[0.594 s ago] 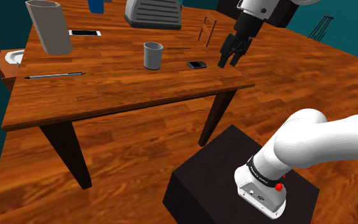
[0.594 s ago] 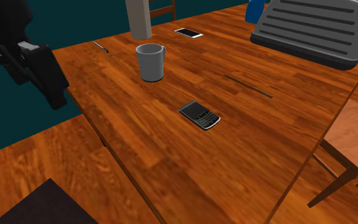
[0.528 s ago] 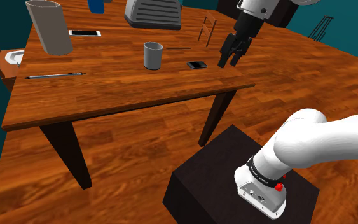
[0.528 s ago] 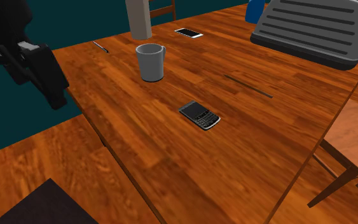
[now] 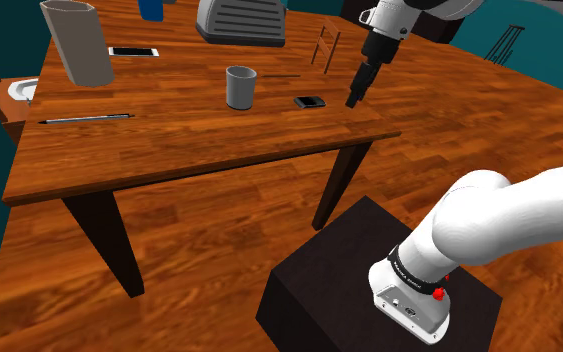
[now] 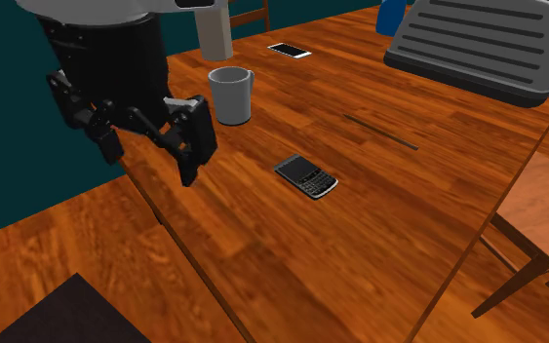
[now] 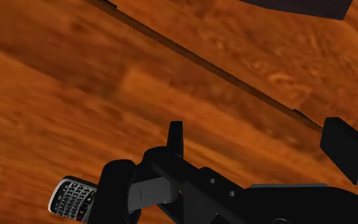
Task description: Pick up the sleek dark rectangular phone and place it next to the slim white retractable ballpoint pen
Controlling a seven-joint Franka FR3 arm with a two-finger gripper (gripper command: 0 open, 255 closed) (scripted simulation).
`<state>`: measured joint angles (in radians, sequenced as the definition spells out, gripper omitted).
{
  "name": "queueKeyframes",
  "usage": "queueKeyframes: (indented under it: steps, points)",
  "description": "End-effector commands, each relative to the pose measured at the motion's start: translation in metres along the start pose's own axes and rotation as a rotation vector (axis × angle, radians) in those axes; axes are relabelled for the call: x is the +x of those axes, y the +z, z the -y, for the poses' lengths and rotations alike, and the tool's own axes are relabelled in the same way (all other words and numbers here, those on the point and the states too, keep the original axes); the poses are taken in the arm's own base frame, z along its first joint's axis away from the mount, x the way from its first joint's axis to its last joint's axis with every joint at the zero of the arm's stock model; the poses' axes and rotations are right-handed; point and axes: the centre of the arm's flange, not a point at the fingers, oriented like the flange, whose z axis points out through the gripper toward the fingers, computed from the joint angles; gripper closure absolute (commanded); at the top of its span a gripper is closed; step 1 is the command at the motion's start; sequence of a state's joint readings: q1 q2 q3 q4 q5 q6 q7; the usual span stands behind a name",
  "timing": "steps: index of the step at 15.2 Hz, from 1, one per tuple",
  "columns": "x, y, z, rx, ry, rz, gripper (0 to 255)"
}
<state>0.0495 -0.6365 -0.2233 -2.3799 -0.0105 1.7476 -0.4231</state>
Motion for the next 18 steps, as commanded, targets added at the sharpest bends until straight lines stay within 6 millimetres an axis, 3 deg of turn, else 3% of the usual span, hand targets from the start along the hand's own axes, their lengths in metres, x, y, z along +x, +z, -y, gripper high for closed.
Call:
queueKeyframes:
  steps: [1, 9, 18]
  points:
    - [0.007, 0.007, -0.022, -0.009, -0.086, 0.009, 0]
    - [0.061, 0.032, -0.105, -0.041, -0.401, 0.042, 0]
    - [0.149, 0.061, -0.173, -0.077, -0.754, 0.079, 0]
